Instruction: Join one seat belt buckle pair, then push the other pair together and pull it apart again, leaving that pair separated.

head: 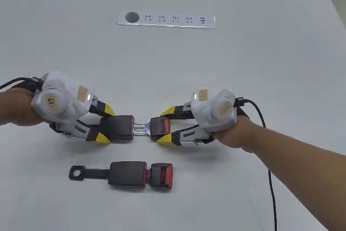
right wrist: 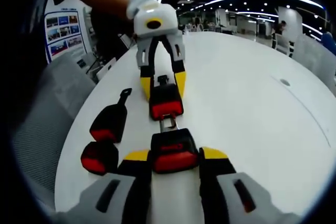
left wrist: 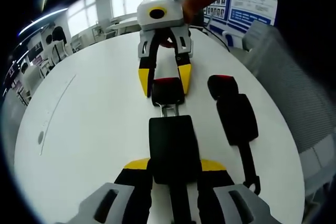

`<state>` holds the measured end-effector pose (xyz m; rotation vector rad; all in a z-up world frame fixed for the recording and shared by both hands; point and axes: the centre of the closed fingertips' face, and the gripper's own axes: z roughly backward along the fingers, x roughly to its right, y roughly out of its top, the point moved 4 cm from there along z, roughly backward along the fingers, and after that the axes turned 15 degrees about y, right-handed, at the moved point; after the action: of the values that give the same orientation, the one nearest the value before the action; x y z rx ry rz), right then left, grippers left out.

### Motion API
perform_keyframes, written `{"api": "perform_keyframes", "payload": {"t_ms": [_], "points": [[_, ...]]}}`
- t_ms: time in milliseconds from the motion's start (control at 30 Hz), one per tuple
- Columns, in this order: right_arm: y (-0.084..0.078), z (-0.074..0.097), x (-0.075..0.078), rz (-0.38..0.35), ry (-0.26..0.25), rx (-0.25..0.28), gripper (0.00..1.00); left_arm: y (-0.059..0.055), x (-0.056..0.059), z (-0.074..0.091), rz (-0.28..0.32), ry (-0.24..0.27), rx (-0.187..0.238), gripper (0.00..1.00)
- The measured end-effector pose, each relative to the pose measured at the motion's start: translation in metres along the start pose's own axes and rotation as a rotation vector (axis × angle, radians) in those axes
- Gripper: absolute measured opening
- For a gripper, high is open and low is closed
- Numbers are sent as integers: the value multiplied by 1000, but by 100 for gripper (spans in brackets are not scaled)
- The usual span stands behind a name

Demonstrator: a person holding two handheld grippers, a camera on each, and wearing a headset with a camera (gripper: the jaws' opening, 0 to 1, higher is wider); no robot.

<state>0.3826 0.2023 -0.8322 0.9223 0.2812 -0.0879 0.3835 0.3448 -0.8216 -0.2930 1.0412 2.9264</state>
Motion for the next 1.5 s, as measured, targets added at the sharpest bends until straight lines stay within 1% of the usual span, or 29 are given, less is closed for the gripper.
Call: {"api": "perform_keyframes", "payload": {"t_ms": [67,100,167,200,267,433,1033,1167,1200,1233,1333,1400,1433,1500], "points": [[2,-3,0,-14,-1,12,35,1,1,-1,0,-3,1,34],[4,-6,0,6,-5,-2,35,1,1,-2,-1,-5,0,34],[6,-10,-1,10,-6,-21,35,4,1,-4,-4,-9,1,34],[7,-11,0,17,-3,-26,35,3,1,-4,-7,-10,1,34],[6,-8,0,11,-2,-16,35,4,1,-4,-3,-9,5,34],[6,-9,0,6,-5,-17,35,6,1,-6,-5,-6,-15,34],[9,-12,-1,-37,-21,-20,35,7,1,-6,2,2,-42,34],[10,-13,-2,-52,-33,-21,35,7,1,-6,8,4,-53,33],[11,-15,-2,-58,-35,-19,35,7,1,-6,10,6,-55,33],[13,-17,-2,-68,-37,-5,35,7,1,-6,10,8,-56,33],[18,-25,-3,-68,-46,-8,35,7,2,-5,7,9,-65,33],[18,-24,-2,-77,-55,-11,35,7,1,-5,9,10,-67,33],[17,-23,-2,-99,-64,-2,35,7,1,-5,10,10,-70,33],[19,-24,-2,-105,-75,-15,35,7,1,-5,9,11,-75,33]]}}
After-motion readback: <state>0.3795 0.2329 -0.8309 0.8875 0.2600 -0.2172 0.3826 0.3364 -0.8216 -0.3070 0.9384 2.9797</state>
